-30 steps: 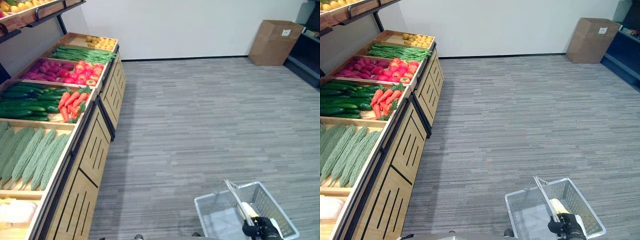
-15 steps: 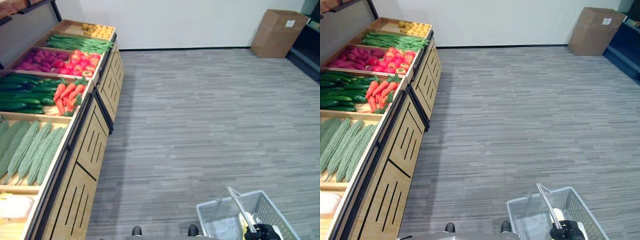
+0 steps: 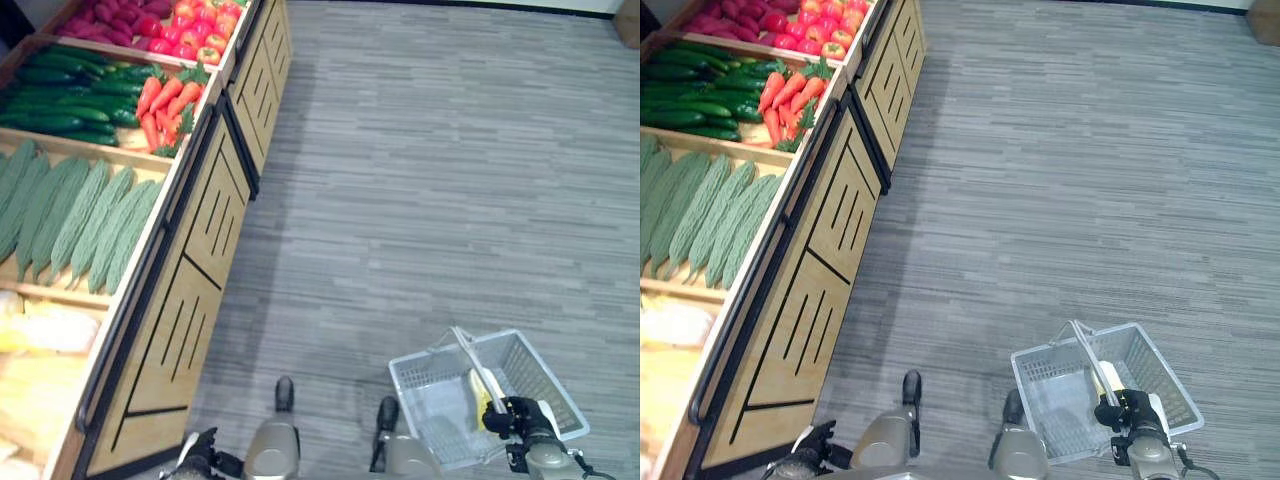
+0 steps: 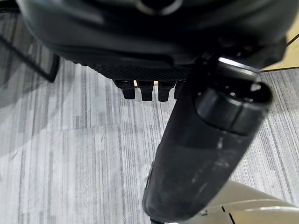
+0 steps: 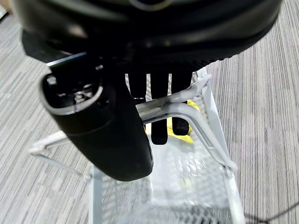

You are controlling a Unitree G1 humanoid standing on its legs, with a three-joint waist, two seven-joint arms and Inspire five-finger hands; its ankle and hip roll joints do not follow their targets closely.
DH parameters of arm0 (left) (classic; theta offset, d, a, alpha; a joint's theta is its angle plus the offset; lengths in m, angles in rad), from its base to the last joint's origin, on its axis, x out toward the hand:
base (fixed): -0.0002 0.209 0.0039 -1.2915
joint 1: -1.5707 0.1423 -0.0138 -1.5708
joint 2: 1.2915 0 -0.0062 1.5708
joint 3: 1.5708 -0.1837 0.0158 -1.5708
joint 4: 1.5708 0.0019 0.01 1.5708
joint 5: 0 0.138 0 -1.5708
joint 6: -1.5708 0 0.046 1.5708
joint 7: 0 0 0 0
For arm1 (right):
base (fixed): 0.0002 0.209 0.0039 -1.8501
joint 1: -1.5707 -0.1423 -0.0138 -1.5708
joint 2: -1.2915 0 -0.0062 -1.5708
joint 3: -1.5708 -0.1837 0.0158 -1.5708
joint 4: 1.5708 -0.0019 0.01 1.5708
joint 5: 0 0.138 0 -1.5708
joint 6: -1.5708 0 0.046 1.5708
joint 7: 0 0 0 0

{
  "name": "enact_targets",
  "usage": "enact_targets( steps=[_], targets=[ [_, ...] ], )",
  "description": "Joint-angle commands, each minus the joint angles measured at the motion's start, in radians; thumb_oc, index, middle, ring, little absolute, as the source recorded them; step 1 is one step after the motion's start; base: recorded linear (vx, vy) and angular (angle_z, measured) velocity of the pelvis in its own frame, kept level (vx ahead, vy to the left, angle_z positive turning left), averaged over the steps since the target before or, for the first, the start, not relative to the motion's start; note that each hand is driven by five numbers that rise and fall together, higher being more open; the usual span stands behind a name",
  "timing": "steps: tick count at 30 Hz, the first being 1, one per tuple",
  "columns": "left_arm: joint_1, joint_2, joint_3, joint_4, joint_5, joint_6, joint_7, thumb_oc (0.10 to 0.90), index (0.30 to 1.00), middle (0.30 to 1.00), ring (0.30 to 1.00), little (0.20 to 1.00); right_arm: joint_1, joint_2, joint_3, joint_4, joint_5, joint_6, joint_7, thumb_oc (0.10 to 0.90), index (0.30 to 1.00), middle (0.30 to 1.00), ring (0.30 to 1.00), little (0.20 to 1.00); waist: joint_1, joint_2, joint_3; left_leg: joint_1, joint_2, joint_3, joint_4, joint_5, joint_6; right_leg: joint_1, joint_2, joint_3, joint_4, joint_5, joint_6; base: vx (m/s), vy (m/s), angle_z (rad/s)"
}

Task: Get the vegetables into the basket

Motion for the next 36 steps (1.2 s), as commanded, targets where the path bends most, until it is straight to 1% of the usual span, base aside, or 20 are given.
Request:
enact_targets(
  steps=[1,3,4,8,11,13,14,15,17,19,22,23,25,26,27,28,30,31,32,36],
  targets=[
    [-0.003,0.054,-0.028,-0.001,0.004,-0.016,0.039,0.900,1.000,1.000,1.000,1.000,-0.024,-0.043,-0.003,-0.058,0.066,-0.058,-0.023,0.400,0.300,0.300,0.300,0.300,0.015,-0.042,-0.030,-0.134,0.007,-0.018,0.076,0.041,-0.002,0.106,-0.010,0.036,0.124,-0.078,0.031,0.20,0.235,-0.10],
    [-0.006,0.059,-0.033,0.000,0.010,-0.017,0.040,0.900,1.000,1.000,1.000,1.000,-0.032,-0.039,-0.001,-0.053,0.068,-0.058,-0.023,0.400,0.300,0.300,0.300,0.300,0.018,-0.051,-0.031,-0.141,-0.001,-0.008,0.100,0.023,0.006,0.101,-0.021,0.047,0.131,-0.064,0.038,0.15,0.172,-0.14],
    [-0.016,0.068,-0.035,-0.007,0.006,-0.017,0.041,0.900,1.000,1.000,1.000,1.000,-0.042,-0.031,0.014,-0.059,0.065,-0.054,-0.021,0.400,0.300,0.300,0.300,0.300,0.023,-0.066,-0.029,-0.147,-0.017,0.010,0.132,-0.011,0.021,0.090,-0.040,0.065,0.137,-0.026,0.052,0.15,0.169,-0.33],
    [-0.036,0.078,-0.025,-0.003,-0.011,-0.020,0.050,0.900,1.000,1.000,1.000,1.000,-0.061,-0.014,0.019,-0.038,0.068,-0.051,-0.023,0.400,0.300,0.300,0.300,0.300,0.029,-0.087,-0.033,-0.145,-0.042,0.035,0.139,-0.042,0.043,0.073,-0.069,0.079,0.143,0.072,0.075,0.14,0.163,-0.25],
    [-0.043,0.083,-0.041,-0.017,0.000,-0.024,0.053,0.900,1.000,1.000,1.000,1.000,-0.073,-0.010,0.024,-0.023,0.074,-0.048,-0.022,0.400,0.300,0.300,0.300,0.300,0.033,-0.092,-0.033,-0.138,-0.057,0.044,0.132,-0.054,0.056,0.060,-0.079,0.085,0.153,0.126,0.086,0.10,0.108,-0.15],
    [-0.046,0.084,-0.046,-0.016,0.006,-0.025,0.055,0.900,1.000,1.000,1.000,1.000,-0.074,-0.006,0.023,-0.018,0.075,-0.049,-0.022,0.400,0.300,0.300,0.300,0.300,0.033,-0.093,-0.033,-0.134,-0.064,0.045,0.128,-0.056,0.060,0.059,-0.081,0.085,0.154,0.139,0.088,0.07,0.072,-0.14],
    [-0.045,0.084,-0.060,-0.028,0.018,-0.029,0.055,0.900,1.000,1.000,1.000,1.000,-0.078,-0.003,0.018,0.005,0.084,-0.049,-0.016,0.400,0.300,0.300,0.300,0.300,0.036,-0.097,-0.036,-0.126,-0.078,0.044,0.117,-0.061,0.068,0.058,-0.086,0.084,0.156,0.183,0.098,0.07,0.057,-0.07],
    [-0.045,0.084,-0.060,-0.028,0.018,-0.029,0.055,0.900,1.000,1.000,1.000,1.000,-0.078,-0.003,0.018,0.005,0.084,-0.049,-0.016,0.400,0.300,0.300,0.300,0.300,0.036,-0.097,-0.036,-0.125,-0.078,0.044,0.116,-0.061,0.068,0.059,-0.086,0.084,0.155,0.183,0.098,0.09,0.080,-0.02],
    [-0.039,0.082,-0.071,-0.032,0.029,-0.028,0.051,0.900,1.000,1.000,1.000,1.000,-0.082,-0.004,0.016,0.012,0.082,-0.047,-0.015,0.400,0.300,0.300,0.300,0.300,0.039,-0.101,-0.039,-0.116,-0.090,0.040,0.098,-0.061,0.077,0.059,-0.094,0.084,0.159,0.220,0.109,0.05,0.052,0.03],
    [-0.039,0.083,-0.077,-0.033,0.039,-0.029,0.052,0.900,1.000,1.000,1.000,1.000,-0.088,-0.003,0.016,0.009,0.085,-0.047,-0.015,0.400,0.300,0.300,0.300,0.300,0.039,-0.099,-0.040,-0.111,-0.101,0.037,0.088,-0.060,0.085,0.050,-0.098,0.093,0.178,0.259,0.113,0.04,0.069,0.02],
    [-0.041,0.088,-0.077,-0.034,0.038,-0.027,0.049,0.900,1.000,1.000,1.000,1.000,-0.103,-0.004,0.024,-0.002,0.085,-0.049,-0.013,0.400,0.300,0.300,0.300,0.300,0.044,-0.087,-0.038,-0.089,-0.111,0.030,0.075,-0.073,0.104,0.017,-0.102,0.090,0.258,0.282,0.109,0.04,0.120,-0.03],
    [-0.045,0.092,-0.073,-0.030,0.039,-0.020,0.054,0.900,1.000,1.000,1.000,1.000,-0.119,-0.001,0.029,-0.009,0.087,-0.052,-0.016,0.400,0.300,0.300,0.300,0.300,0.045,-0.070,-0.031,-0.070,-0.110,0.021,0.074,-0.083,0.116,-0.010,-0.090,0.088,0.346,0.275,0.101,0.04,0.119,-0.01],
    [-0.046,0.092,-0.073,-0.030,0.039,-0.020,0.054,0.900,1.000,1.000,1.000,1.000,-0.119,-0.001,0.030,-0.008,0.087,-0.052,-0.016,0.400,0.300,0.300,0.300,0.300,0.046,-0.070,-0.031,-0.069,-0.110,0.022,0.074,-0.084,0.116,-0.012,-0.090,0.090,0.349,0.274,0.101,0.06,0.080,0.03],
    [-0.055,0.101,-0.063,-0.019,0.032,-0.016,0.059,0.900,1.000,1.000,1.000,1.000,-0.138,0.000,0.052,-0.040,0.080,-0.057,-0.014,0.400,0.300,0.300,0.300,0.300,0.030,-0.048,-0.012,-0.026,-0.102,0.014,0.068,-0.095,0.118,-0.100,-0.052,0.092,0.396,0.197,0.073,0.09,0.077,0.06],
    [-0.055,0.101,-0.063,-0.019,0.032,-0.016,0.059,0.900,1.000,1.000,1.000,1.000,-0.138,0.000,0.052,-0.041,0.080,-0.057,-0.014,0.400,0.300,0.300,0.300,0.300,0.029,-0.049,-0.011,-0.024,-0.103,0.014,0.068,-0.095,0.118,-0.099,-0.052,0.091,0.399,0.194,0.073,0.14,0.078,0.02],
    [-0.059,0.103,-0.059,-0.015,0.027,-0.014,0.064,0.900,1.000,1.000,1.000,1.000,-0.142,-0.001,0.058,-0.058,0.079,-0.061,-0.015,0.400,0.300,0.300,0.300,0.300,0.021,-0.039,-0.002,-0.006,-0.094,0.012,0.063,-0.096,0.109,-0.136,-0.044,0.071,0.372,0.138,0.056,0.10,-0.019,0.12],
    [-0.062,0.102,-0.052,-0.005,0.026,-0.013,0.066,0.900,1.000,1.000,1.000,1.000,-0.142,-0.002,0.062,-0.078,0.073,-0.061,-0.017,0.400,0.300,0.300,0.300,0.300,0.002,-0.038,0.013,0.025,-0.093,0.000,0.063,-0.111,0.094,-0.164,-0.045,0.061,0.304,0.108,0.056,0.19,-0.095,0.14],
    [-0.063,0.101,-0.047,0.003,0.025,-0.013,0.066,0.900,1.000,1.000,1.000,1.000,-0.142,-0.003,0.063,-0.093,0.070,-0.063,-0.019,0.400,0.300,0.300,0.300,0.300,-0.007,-0.044,0.018,0.038,-0.095,-0.007,0.065,-0.120,0.083,-0.189,-0.050,0.070,0.247,0.116,0.063,0.34,-0.231,0.19],
    [-0.061,0.096,-0.040,0.016,0.030,-0.013,0.062,0.900,1.000,1.000,1.000,1.000,-0.141,-0.003,0.063,-0.096,0.068,-0.064,-0.018,0.400,0.300,0.300,0.300,0.300,-0.033,-0.046,0.022,0.079,-0.089,-0.026,0.061,-0.141,0.062,-0.222,-0.052,0.096,0.139,0.147,0.079,0.28,-0.185,0.30],
    [-0.052,0.085,-0.037,0.026,0.042,-0.012,0.056,0.900,1.000,1.000,1.000,1.000,-0.125,-0.007,0.061,-0.113,0.058,-0.060,-0.013,0.400,0.300,0.300,0.300,0.300,-0.053,-0.042,0.021,0.125,-0.074,-0.046,0.061,-0.162,0.041,-0.239,-0.050,0.124,0.082,0.187,0.095,0.26,-0.184,0.39]
  ],
)
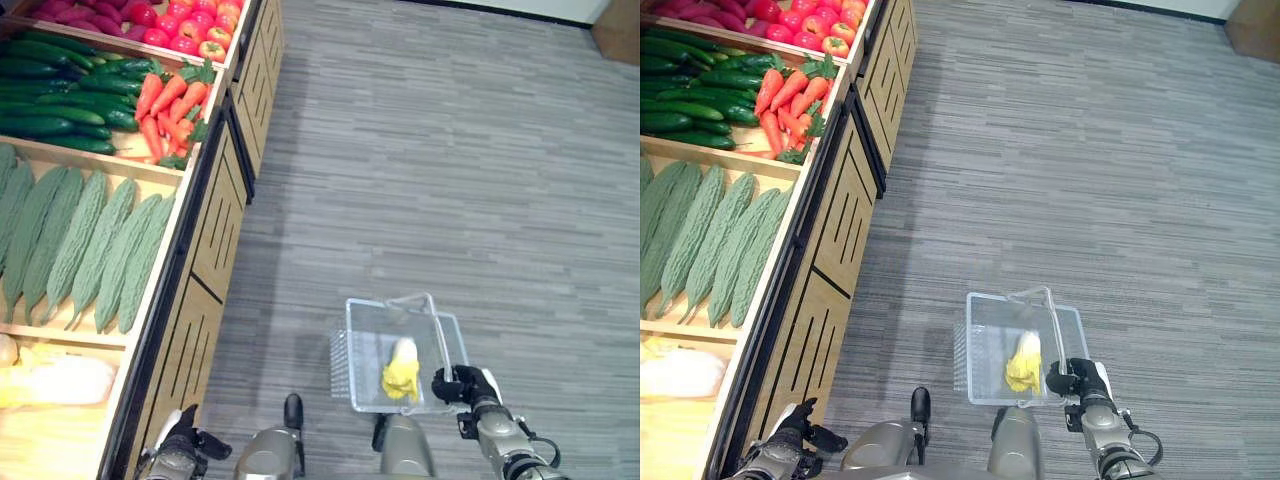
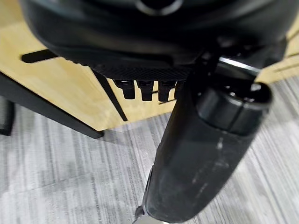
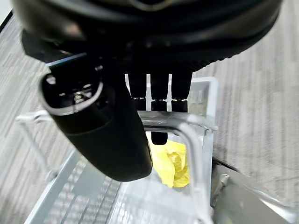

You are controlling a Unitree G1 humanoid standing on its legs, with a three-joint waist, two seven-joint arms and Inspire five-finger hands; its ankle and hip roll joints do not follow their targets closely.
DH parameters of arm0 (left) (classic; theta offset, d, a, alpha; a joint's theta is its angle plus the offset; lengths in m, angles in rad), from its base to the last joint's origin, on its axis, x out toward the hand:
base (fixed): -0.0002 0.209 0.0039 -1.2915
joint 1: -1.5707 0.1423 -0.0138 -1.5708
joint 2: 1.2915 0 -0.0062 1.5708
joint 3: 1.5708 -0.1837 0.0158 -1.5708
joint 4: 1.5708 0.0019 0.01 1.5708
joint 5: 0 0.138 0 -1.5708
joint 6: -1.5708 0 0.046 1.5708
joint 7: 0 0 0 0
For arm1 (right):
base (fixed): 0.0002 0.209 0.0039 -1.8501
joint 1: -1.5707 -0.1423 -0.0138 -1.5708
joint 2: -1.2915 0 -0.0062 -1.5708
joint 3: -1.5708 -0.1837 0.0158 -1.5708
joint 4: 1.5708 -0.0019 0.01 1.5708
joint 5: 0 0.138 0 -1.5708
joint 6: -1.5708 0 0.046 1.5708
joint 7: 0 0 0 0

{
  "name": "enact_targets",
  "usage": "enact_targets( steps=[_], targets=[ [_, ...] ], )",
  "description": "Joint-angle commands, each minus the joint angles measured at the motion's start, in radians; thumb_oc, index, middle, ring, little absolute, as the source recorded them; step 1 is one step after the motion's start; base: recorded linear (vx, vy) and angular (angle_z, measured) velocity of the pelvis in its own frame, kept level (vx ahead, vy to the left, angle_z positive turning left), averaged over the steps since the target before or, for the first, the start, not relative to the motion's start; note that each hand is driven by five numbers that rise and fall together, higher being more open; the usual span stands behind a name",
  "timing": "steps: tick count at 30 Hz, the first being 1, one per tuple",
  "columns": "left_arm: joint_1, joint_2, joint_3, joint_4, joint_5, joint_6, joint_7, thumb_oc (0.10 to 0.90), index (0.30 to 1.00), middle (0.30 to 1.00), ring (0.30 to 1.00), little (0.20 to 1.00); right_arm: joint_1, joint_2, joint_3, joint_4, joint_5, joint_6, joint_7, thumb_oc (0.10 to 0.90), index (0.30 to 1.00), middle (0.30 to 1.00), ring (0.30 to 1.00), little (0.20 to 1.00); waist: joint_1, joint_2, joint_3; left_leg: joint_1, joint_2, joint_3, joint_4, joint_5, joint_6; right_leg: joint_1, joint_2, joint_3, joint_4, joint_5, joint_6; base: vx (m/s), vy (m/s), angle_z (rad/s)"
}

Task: Get the vegetables into the basket

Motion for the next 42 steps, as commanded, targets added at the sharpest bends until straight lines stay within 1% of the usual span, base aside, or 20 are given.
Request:
enact_targets(
  steps=[1,3,4,5,9,11,14,16,17,19,20,23,25,27,30,31,35,38,39,42],
  targets=[
    [0.016,0.010,0.022,-0.025,0.030,-0.017,0.000,0.900,1.000,1.000,1.000,1.000,0.001,-0.116,-0.044,-0.062,0.005,-0.055,-0.030,0.400,0.300,0.300,0.300,0.300,-0.013,-0.005,0.014,0.071,0.060,-0.074,0.080,-0.080,-0.107,0.022,0.028,0.035,0.094,0.043,0.019,0.23,-0.224,0.56],
    [0.024,-0.001,0.028,-0.012,0.020,-0.016,-0.004,0.900,1.000,1.000,1.000,1.000,0.011,-0.116,-0.048,-0.047,0.006,-0.053,-0.021,0.400,0.300,0.300,0.300,0.300,-0.007,-0.001,-0.006,0.086,0.089,-0.095,0.086,-0.063,-0.126,0.038,0.058,0.012,0.125,0.012,-0.002,0.24,-0.307,0.66],
    [0.025,-0.001,0.028,-0.012,0.020,-0.016,-0.004,0.900,1.000,1.000,1.000,1.000,0.011,-0.117,-0.047,-0.046,0.007,-0.053,-0.021,0.400,0.300,0.300,0.300,0.300,-0.008,0.000,-0.006,0.087,0.090,-0.097,0.085,-0.063,-0.127,0.039,0.059,0.010,0.126,0.011,-0.003,0.22,-0.345,0.71],
    [0.034,-0.010,0.022,-0.013,0.021,-0.014,-0.005,0.900,1.000,1.000,1.000,1.000,0.015,-0.122,-0.054,-0.033,0.018,-0.054,-0.019,0.400,0.300,0.300,0.300,0.300,-0.009,0.009,-0.020,0.095,0.121,-0.124,0.080,-0.041,-0.140,0.044,0.088,-0.017,0.158,-0.028,-0.027,0.18,-0.293,0.64],
    [0.039,-0.029,0.022,-0.007,0.010,-0.009,-0.003,0.900,1.000,1.000,1.000,1.000,0.027,-0.139,-0.055,-0.058,0.025,-0.062,-0.018,0.400,0.300,0.300,0.300,0.300,-0.010,0.021,-0.029,0.076,0.167,-0.163,0.131,0.029,-0.168,0.059,0.127,-0.051,0.198,-0.082,-0.064,0.18,-0.299,0.34],
    [0.035,-0.042,0.023,-0.009,-0.007,-0.007,-0.003,0.900,1.000,1.000,1.000,1.000,0.033,-0.150,-0.062,-0.052,0.030,-0.064,-0.022,0.400,0.300,0.300,0.300,0.300,-0.007,0.021,-0.020,0.042,0.175,-0.160,0.201,0.085,-0.179,0.082,0.137,-0.066,0.200,-0.099,-0.085,0.12,-0.224,0.18],
    [0.043,-0.057,0.021,-0.011,-0.013,-0.005,-0.007,0.900,1.000,1.000,1.000,1.000,0.060,-0.163,-0.087,-0.047,0.037,-0.062,-0.028,0.400,0.300,0.300,0.300,0.300,-0.012,0.018,-0.010,-0.017,0.188,-0.121,0.321,0.161,-0.184,0.135,0.147,-0.092,0.188,-0.127,-0.117,0.13,-0.203,0.36],
    [0.039,-0.061,0.024,-0.004,-0.024,-0.001,-0.004,0.900,1.000,1.000,1.000,1.000,0.073,-0.163,-0.098,-0.041,0.043,-0.061,-0.031,0.400,0.300,0.300,0.300,0.300,-0.005,0.017,-0.002,-0.066,0.182,-0.095,0.296,0.168,-0.178,0.169,0.143,-0.102,0.166,-0.134,-0.117,0.14,-0.127,0.24],
    [0.039,-0.062,0.021,-0.003,-0.018,-0.002,-0.002,0.900,1.000,1.000,1.000,1.000,0.079,-0.164,-0.107,-0.038,0.046,-0.061,-0.033,0.400,0.300,0.300,0.300,0.300,-0.002,0.014,0.000,-0.099,0.167,-0.083,0.269,0.148,-0.173,0.185,0.140,-0.105,0.150,-0.137,-0.112,0.18,-0.073,0.23],
    [0.043,-0.062,0.027,0.002,-0.014,0.001,0.004,0.900,1.000,1.000,1.000,1.000,0.085,-0.168,-0.110,-0.036,0.044,-0.060,-0.037,0.400,0.300,0.300,0.300,0.300,0.009,0.014,-0.004,-0.146,0.140,-0.070,0.184,0.121,-0.164,0.211,0.140,-0.099,0.121,-0.139,-0.101,0.19,-0.014,0.28],
    [0.042,-0.062,0.029,0.006,-0.014,0.000,0.008,0.900,1.000,1.000,1.000,1.000,0.082,-0.170,-0.108,-0.034,0.041,-0.060,-0.040,0.400,0.300,0.300,0.300,0.300,0.014,0.018,-0.008,-0.170,0.134,-0.070,0.138,0.128,-0.165,0.219,0.143,-0.096,0.109,-0.141,-0.099,0.23,0.032,0.01],
    [0.043,-0.063,0.031,0.014,-0.009,0.002,0.019,0.900,1.000,1.000,1.000,1.000,0.080,-0.163,-0.089,-0.030,0.024,-0.061,-0.053,0.400,0.300,0.300,0.300,0.300,0.047,0.033,-0.019,-0.240,0.127,-0.100,-0.003,0.231,-0.175,0.286,0.170,-0.065,0.080,-0.169,-0.096,0.32,0.062,-0.39],
    [0.046,-0.053,0.030,0.021,0.011,0.005,0.020,0.900,1.000,1.000,1.000,1.000,0.076,-0.153,-0.070,-0.025,0.012,-0.060,-0.045,0.400,0.300,0.300,0.300,0.300,0.069,0.032,-0.028,-0.247,0.129,-0.117,-0.018,0.259,-0.180,0.346,0.189,-0.021,0.084,-0.205,-0.095,0.42,0.094,-0.58],
    [0.054,-0.049,0.029,0.020,0.019,0.005,0.020,0.900,1.000,1.000,1.000,1.000,0.081,-0.147,-0.071,-0.024,0.009,-0.060,-0.039,0.400,0.300,0.300,0.300,0.300,0.069,0.029,-0.038,-0.233,0.131,-0.103,-0.012,0.238,-0.167,0.361,0.189,-0.006,0.092,-0.226,-0.090,0.30,0.123,-0.75],
    [0.057,-0.039,0.014,0.010,0.048,0.002,0.018,0.900,1.000,1.000,1.000,1.000,0.108,-0.130,-0.074,-0.038,-0.006,-0.058,-0.035,0.400,0.300,0.300,0.300,0.300,0.069,0.005,-0.054,-0.228,0.107,-0.072,0.041,0.194,-0.133,0.384,0.148,0.014,0.114,-0.232,-0.070,0.30,0.195,-0.50],
    [0.054,-0.037,0.012,0.007,0.045,0.001,0.017,0.900,1.000,1.000,1.000,1.000,0.110,-0.125,-0.071,-0.035,-0.011,-0.056,-0.033,0.400,0.300,0.300,0.300,0.300,0.069,-0.003,-0.058,-0.225,0.098,-0.063,0.054,0.176,-0.124,0.381,0.137,0.025,0.121,-0.219,-0.061,0.26,0.196,-0.29],
    [0.045,-0.022,0.014,-0.006,0.030,-0.007,0.015,0.900,1.000,1.000,1.000,1.000,0.106,-0.108,-0.065,-0.023,-0.015,-0.047,-0.027,0.400,0.300,0.300,0.300,0.300,0.073,-0.035,-0.067,-0.219,0.068,-0.015,0.107,0.110,-0.094,0.358,0.093,0.068,0.138,-0.133,-0.025,0.20,0.181,-0.50],
    [0.033,-0.014,0.005,-0.017,0.033,-0.010,0.015,0.900,1.000,1.000,1.000,1.000,0.095,-0.098,-0.069,-0.025,0.000,-0.046,-0.028,0.400,0.300,0.300,0.300,0.300,0.071,-0.053,-0.063,-0.213,0.045,0.011,0.114,0.076,-0.074,0.331,0.067,0.086,0.150,-0.043,-0.001,0.13,0.181,-0.24],
    [0.033,-0.014,0.005,-0.017,0.033,-0.010,0.015,0.900,1.000,1.000,1.000,1.000,0.095,-0.098,-0.069,-0.025,0.000,-0.046,-0.028,0.400,0.300,0.300,0.300,0.300,0.072,-0.054,-0.063,-0.213,0.045,0.012,0.114,0.076,-0.074,0.330,0.067,0.087,0.150,-0.042,-0.001,0.10,0.154,-0.17],
    [0.031,-0.007,0.007,-0.016,0.032,-0.006,0.017,0.900,1.000,1.000,1.000,1.000,0.079,-0.092,-0.063,-0.016,0.000,-0.044,-0.028,0.400,0.300,0.300,0.300,0.300,0.074,-0.060,-0.060,-0.195,0.028,0.023,0.102,0.055,-0.056,0.299,0.054,0.083,0.190,0.027,0.012,0.08,0.128,-0.14]
  ],
)
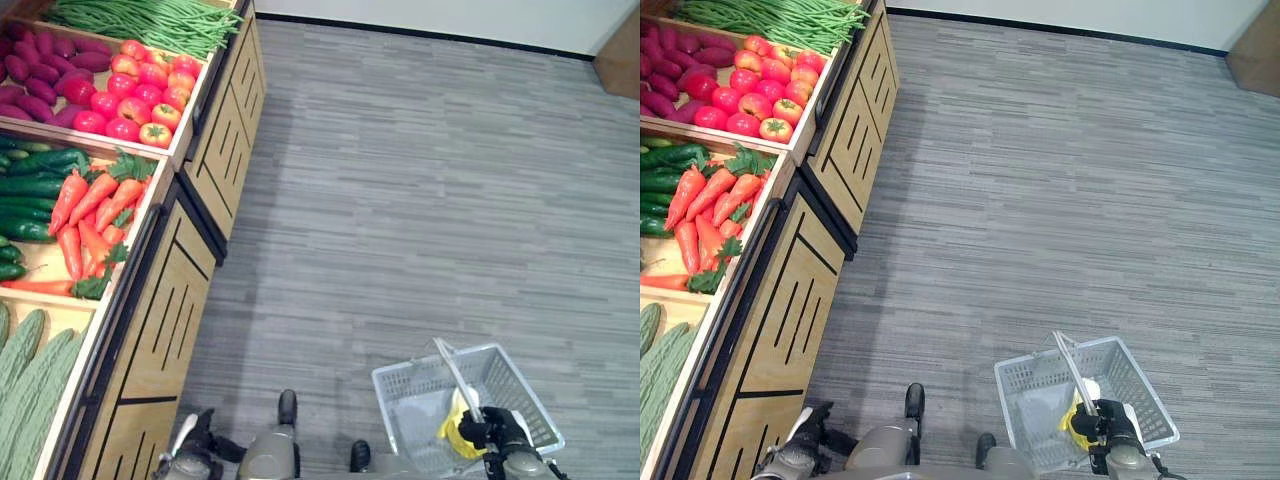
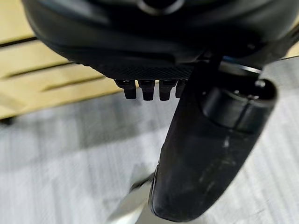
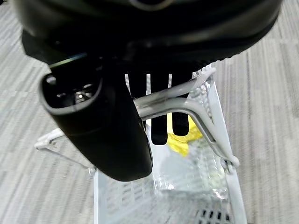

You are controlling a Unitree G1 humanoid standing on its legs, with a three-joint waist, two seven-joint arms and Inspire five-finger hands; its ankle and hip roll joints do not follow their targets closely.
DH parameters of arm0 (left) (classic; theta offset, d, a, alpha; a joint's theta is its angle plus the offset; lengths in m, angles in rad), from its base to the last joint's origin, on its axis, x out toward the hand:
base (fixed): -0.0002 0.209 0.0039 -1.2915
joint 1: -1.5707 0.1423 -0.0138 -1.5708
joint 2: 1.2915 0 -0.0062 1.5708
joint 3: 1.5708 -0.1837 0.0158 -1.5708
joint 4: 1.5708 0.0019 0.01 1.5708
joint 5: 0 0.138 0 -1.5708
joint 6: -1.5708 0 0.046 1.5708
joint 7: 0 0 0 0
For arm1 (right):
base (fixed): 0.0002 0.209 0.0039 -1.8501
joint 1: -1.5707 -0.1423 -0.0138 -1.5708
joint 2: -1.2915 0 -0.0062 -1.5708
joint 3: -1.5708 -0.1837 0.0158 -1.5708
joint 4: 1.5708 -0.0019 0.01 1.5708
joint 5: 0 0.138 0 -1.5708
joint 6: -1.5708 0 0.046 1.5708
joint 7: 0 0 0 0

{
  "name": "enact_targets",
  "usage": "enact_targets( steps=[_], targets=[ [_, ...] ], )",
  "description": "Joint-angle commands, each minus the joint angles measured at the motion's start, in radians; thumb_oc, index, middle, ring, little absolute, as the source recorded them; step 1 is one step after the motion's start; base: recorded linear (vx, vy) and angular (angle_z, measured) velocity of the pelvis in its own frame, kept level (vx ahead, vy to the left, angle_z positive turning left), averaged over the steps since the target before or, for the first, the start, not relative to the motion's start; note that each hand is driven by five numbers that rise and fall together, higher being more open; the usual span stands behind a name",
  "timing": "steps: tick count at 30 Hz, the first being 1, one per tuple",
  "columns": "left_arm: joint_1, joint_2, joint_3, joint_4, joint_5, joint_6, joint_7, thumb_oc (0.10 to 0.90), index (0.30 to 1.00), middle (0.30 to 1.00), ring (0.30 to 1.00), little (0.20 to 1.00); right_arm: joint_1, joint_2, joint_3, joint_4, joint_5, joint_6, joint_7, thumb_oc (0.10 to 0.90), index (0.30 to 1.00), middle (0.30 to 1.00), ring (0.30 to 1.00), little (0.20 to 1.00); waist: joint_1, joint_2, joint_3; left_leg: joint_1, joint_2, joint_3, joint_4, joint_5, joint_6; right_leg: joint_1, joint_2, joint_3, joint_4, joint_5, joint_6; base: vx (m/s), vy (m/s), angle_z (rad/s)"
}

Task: Get the vegetables into the basket

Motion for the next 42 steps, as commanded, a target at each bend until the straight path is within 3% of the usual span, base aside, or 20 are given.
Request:
enact_targets(
  steps=[1,4,6,9,11,12,14,17,21,30,31,32,33,35,36,38,39,40,42],
  targets=[
    [0.049,0.017,0.026,0.018,0.011,0.015,0.012,0.900,1.000,1.000,1.000,1.000,-0.023,-0.049,-0.019,-0.078,0.015,-0.051,-0.022,0.400,0.300,0.300,0.300,0.300,0.028,-0.045,0.006,-0.096,-0.008,0.013,0.141,-0.076,-0.007,0.008,-0.098,0.015,0.011,0.321,0.071,0.08,0.165,-0.22],
    [0.051,0.020,0.029,0.013,0.007,0.016,0.009,0.900,1.000,1.000,1.000,1.000,-0.036,-0.047,-0.011,-0.081,0.016,-0.052,-0.022,0.400,0.300,0.300,0.300,0.300,0.031,-0.028,0.017,-0.063,-0.005,0.015,0.118,-0.081,0.007,-0.035,-0.092,-0.023,0.121,0.340,0.071,0.08,0.168,-0.18],
    [0.045,0.020,0.023,0.008,0.004,0.018,0.007,0.900,1.000,1.000,1.000,1.000,-0.047,-0.043,0.002,-0.098,0.008,-0.051,-0.024,0.400,0.300,0.300,0.300,0.300,0.012,-0.007,0.032,0.005,-0.009,0.008,0.085,-0.088,0.015,-0.112,-0.073,-0.065,0.188,0.317,0.058,0.17,0.166,-0.13],
    [0.043,0.017,0.021,0.017,0.003,0.013,0.003,0.900,1.000,1.000,1.000,1.000,-0.047,-0.043,0.003,-0.098,0.014,-0.057,-0.024,0.400,0.300,0.300,0.300,0.300,-0.015,0.009,0.044,0.051,-0.013,-0.021,0.082,-0.092,0.005,-0.187,-0.046,-0.078,0.108,0.250,0.030,0.21,0.034,0.31],
    [0.040,0.014,0.020,0.022,0.005,0.013,0.003,0.900,1.000,1.000,1.000,1.000,-0.049,-0.045,0.003,-0.101,0.016,-0.059,-0.026,0.400,0.300,0.300,0.300,0.300,-0.027,0.009,0.052,0.069,-0.019,-0.035,0.087,-0.106,0.000,-0.199,-0.045,-0.073,0.060,0.251,0.031,0.22,-0.065,0.46],
    [0.032,0.011,0.020,0.028,0.010,0.011,0.004,0.900,1.000,1.000,1.000,1.000,-0.053,-0.049,0.004,-0.112,0.019,-0.061,-0.030,0.400,0.300,0.300,0.300,0.300,-0.048,0.004,0.058,0.100,-0.031,-0.061,0.091,-0.130,-0.014,-0.236,-0.060,-0.036,-0.062,0.285,0.044,0.27,-0.109,0.33],
    [0.031,0.007,0.026,0.038,0.021,0.012,0.004,0.900,1.000,1.000,1.000,1.000,-0.048,-0.052,-0.002,-0.115,0.015,-0.059,-0.032,0.400,0.300,0.300,0.300,0.300,-0.064,0.008,0.062,0.133,-0.031,-0.086,0.097,-0.154,-0.026,-0.256,-0.080,-0.011,-0.142,0.339,0.063,0.33,-0.138,0.35],
    [0.054,-0.005,0.043,0.047,0.022,0.012,-0.003,0.900,1.000,1.000,1.000,1.000,-0.034,-0.056,-0.011,-0.109,-0.002,-0.051,-0.020,0.400,0.300,0.300,0.300,0.300,-0.062,-0.002,0.053,0.177,-0.038,-0.130,0.131,-0.190,-0.046,-0.242,-0.105,-0.034,-0.182,0.363,0.075,0.28,-0.153,0.52],
    [0.064,-0.015,0.048,0.062,0.020,0.014,-0.003,0.900,1.000,1.000,1.000,1.000,-0.044,-0.062,-0.010,-0.097,0.000,-0.050,-0.015,0.400,0.300,0.300,0.300,0.300,-0.054,-0.002,0.041,0.191,-0.032,-0.145,0.140,-0.208,-0.058,-0.211,-0.099,-0.064,-0.195,0.378,0.068,0.16,-0.181,0.63],
    [0.085,-0.045,0.049,0.065,0.004,0.016,0.002,0.900,1.000,1.000,1.000,1.000,-0.037,-0.085,0.005,-0.110,0.005,-0.060,-0.011,0.400,0.300,0.300,0.300,0.300,-0.042,0.025,0.022,0.184,0.039,-0.191,0.184,-0.132,-0.122,-0.165,-0.044,-0.125,-0.171,0.297,0.013,0.08,-0.172,0.18],
    [0.089,-0.047,0.053,0.067,0.001,0.019,0.001,0.900,1.000,1.000,1.000,1.000,-0.024,-0.085,0.002,-0.108,0.004,-0.059,-0.012,0.400,0.300,0.300,0.300,0.300,-0.043,0.030,0.020,0.177,0.052,-0.193,0.208,-0.098,-0.135,-0.149,-0.031,-0.135,-0.168,0.274,0.000,0.09,-0.250,0.19],
    [0.083,-0.046,0.045,0.064,0.006,0.020,0.001,0.900,1.000,1.000,1.000,1.000,-0.011,-0.088,-0.012,-0.094,0.014,-0.060,-0.015,0.400,0.300,0.300,0.300,0.300,-0.045,0.029,0.031,0.124,0.066,-0.186,0.313,-0.020,-0.167,-0.129,-0.028,-0.147,-0.165,0.256,-0.021,0.06,-0.195,0.19],
    [0.083,-0.046,0.045,0.064,0.006,0.020,0.001,0.900,1.000,1.000,1.000,1.000,-0.011,-0.088,-0.012,-0.094,0.014,-0.061,-0.015,0.400,0.300,0.300,0.300,0.300,-0.046,0.030,0.030,0.120,0.066,-0.188,0.317,-0.022,-0.168,-0.129,-0.028,-0.148,-0.164,0.255,-0.021,-0.01,-0.147,0.32],
    [0.078,-0.046,0.037,0.058,0.008,0.020,0.000,0.900,1.000,1.000,1.000,1.000,-0.005,-0.091,-0.016,-0.097,0.016,-0.060,-0.018,0.400,0.300,0.300,0.300,0.300,-0.051,0.023,0.043,0.077,0.072,-0.160,0.399,0.000,-0.175,-0.118,-0.036,-0.162,-0.164,0.248,-0.032,0.00,-0.100,0.30],
    [0.065,-0.047,0.027,0.050,0.005,0.024,0.001,0.900,1.000,1.000,1.000,1.000,0.001,-0.094,-0.025,-0.085,0.026,-0.057,-0.025,0.400,0.300,0.300,0.300,0.300,-0.060,0.021,0.055,0.041,0.106,-0.079,0.402,0.012,-0.162,-0.087,-0.036,-0.190,-0.167,0.222,-0.039,0.03,-0.098,0.34],
    [0.053,-0.053,0.017,0.046,0.003,0.025,0.008,0.900,1.000,1.000,1.000,1.000,0.002,-0.092,-0.040,-0.057,0.041,-0.053,-0.035,0.400,0.300,0.300,0.300,0.300,-0.058,0.024,0.062,-0.007,0.113,-0.023,0.314,-0.018,-0.150,-0.063,-0.042,-0.205,-0.181,0.212,-0.027,0.09,-0.038,0.55],
    [0.056,-0.059,0.012,0.047,0.009,0.023,0.012,0.900,1.000,1.000,1.000,1.000,0.002,-0.087,-0.032,-0.052,0.037,-0.053,-0.035,0.400,0.300,0.300,0.300,0.300,-0.049,0.032,0.053,-0.044,0.093,-0.012,0.181,-0.035,-0.131,-0.054,-0.040,-0.203,-0.202,0.216,-0.013,0.25,0.095,0.58],
    [0.061,-0.059,0.014,0.052,0.012,0.025,0.017,0.900,1.000,1.000,1.000,1.000,0.008,-0.083,-0.020,-0.052,0.027,-0.055,-0.035,0.400,0.300,0.300,0.300,0.300,-0.029,0.043,0.042,-0.073,0.105,-0.016,0.053,0.046,-0.137,-0.032,-0.024,-0.194,-0.218,0.204,-0.007,0.23,0.096,0.40],
    [0.063,-0.058,0.015,0.054,0.013,0.025,0.018,0.900,1.000,1.000,1.000,1.000,0.008,-0.081,-0.018,-0.053,0.026,-0.056,-0.036,0.400,0.300,0.300,0.300,0.300,-0.022,0.045,0.040,-0.069,0.111,-0.014,0.015,0.071,-0.141,-0.019,-0.020,-0.189,-0.223,0.198,-0.006,0.19,0.075,-0.01]
  ],
)
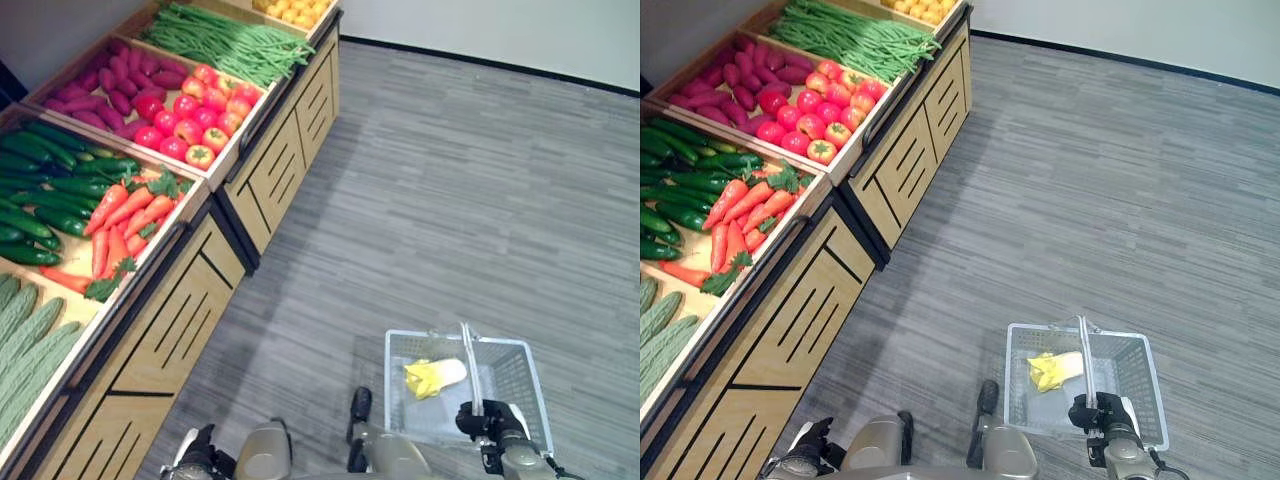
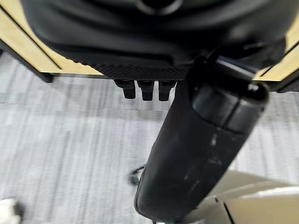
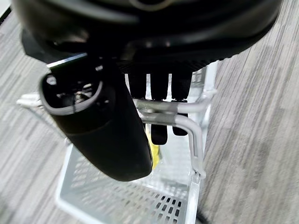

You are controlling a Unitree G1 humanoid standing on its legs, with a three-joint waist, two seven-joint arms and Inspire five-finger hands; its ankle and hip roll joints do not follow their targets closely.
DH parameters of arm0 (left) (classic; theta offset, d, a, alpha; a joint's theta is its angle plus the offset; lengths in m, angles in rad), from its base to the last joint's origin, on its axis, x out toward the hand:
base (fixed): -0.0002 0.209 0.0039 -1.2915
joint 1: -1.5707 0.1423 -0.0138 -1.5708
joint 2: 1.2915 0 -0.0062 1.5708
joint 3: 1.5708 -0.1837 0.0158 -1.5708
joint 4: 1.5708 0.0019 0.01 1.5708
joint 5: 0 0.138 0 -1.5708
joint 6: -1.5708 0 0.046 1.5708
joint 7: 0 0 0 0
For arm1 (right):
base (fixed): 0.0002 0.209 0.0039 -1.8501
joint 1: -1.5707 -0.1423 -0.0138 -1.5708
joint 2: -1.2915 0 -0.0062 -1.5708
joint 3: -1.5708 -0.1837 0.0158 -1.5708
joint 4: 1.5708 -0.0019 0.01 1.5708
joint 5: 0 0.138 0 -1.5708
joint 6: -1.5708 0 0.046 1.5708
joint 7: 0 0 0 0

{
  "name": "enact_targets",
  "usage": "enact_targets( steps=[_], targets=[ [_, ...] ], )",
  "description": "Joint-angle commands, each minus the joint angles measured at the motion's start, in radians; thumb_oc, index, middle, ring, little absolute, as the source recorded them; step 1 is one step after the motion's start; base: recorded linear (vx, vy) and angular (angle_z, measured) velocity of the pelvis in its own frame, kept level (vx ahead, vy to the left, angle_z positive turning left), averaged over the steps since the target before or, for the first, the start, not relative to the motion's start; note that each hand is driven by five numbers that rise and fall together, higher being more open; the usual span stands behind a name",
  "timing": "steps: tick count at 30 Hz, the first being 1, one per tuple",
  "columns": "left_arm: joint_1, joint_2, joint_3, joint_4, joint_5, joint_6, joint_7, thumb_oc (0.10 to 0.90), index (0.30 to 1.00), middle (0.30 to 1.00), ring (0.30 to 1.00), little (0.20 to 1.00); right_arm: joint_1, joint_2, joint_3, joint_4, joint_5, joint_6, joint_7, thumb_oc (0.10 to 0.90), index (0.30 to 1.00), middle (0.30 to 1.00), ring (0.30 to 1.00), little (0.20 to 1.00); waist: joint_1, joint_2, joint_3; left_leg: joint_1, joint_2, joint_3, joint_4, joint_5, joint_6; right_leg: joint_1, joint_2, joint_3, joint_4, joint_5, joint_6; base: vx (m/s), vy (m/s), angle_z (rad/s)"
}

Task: Get the vegetables into the basket

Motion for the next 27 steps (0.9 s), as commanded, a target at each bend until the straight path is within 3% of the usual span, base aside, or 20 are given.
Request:
enact_targets(
  steps=[1,7,11,16,27],
  targets=[
    [0.034,0.024,0.013,-0.002,0.021,-0.003,0.012,0.900,1.000,1.000,1.000,1.000,0.046,-0.053,-0.005,-0.097,0.013,-0.062,-0.025,0.400,0.300,0.300,0.300,0.300,0.028,-0.013,-0.023,-0.046,0.022,0.010,0.003,0.190,0.033,0.142,-0.057,0.060,0.011,0.053,0.075,0.25,0.099,-0.38],
    [0.037,0.041,0.017,0.002,0.030,-0.001,0.013,0.900,1.000,1.000,1.000,1.000,0.048,-0.033,0.005,-0.095,0.007,-0.059,-0.019,0.400,0.300,0.300,0.300,0.300,0.037,-0.026,-0.038,-0.015,0.013,0.040,-0.017,0.172,0.051,0.163,-0.070,0.092,0.026,0.028,0.085,0.18,0.149,-0.39],
    [0.011,0.068,0.019,-0.014,0.009,-0.011,0.016,0.900,1.000,1.000,1.000,1.000,0.019,-0.017,0.017,-0.087,-0.004,-0.052,-0.017,0.400,0.300,0.300,0.300,0.300,0.051,-0.069,-0.025,-0.038,-0.036,0.065,0.089,0.083,0.098,0.153,-0.133,0.130,0.043,0.042,0.118,0.18,0.253,-0.32],
    [-0.012,0.086,0.018,-0.019,0.002,-0.009,0.023,0.900,1.000,1.000,1.000,1.000,-0.011,-0.010,0.022,-0.079,0.005,-0.051,-0.021,0.400,0.300,0.300,0.300,0.300,0.061,-0.091,-0.015,-0.060,-0.063,0.072,0.147,0.031,0.123,0.135,-0.163,0.140,0.075,0.079,0.138,0.10,0.138,-0.17],
    [-0.025,0.084,0.019,-0.047,-0.047,-0.021,0.019,0.900,1.000,1.000,1.000,1.000,-0.009,0.019,0.038,-0.055,0.016,-0.052,-0.012,0.400,0.300,0.300,0.300,0.300,0.063,-0.086,-0.017,0.027,-0.103,0.050,0.036,0.045,0.168,0.086,-0.156,0.155,0.275,0.196,0.151,0.09,0.083,0.04]
  ],
)
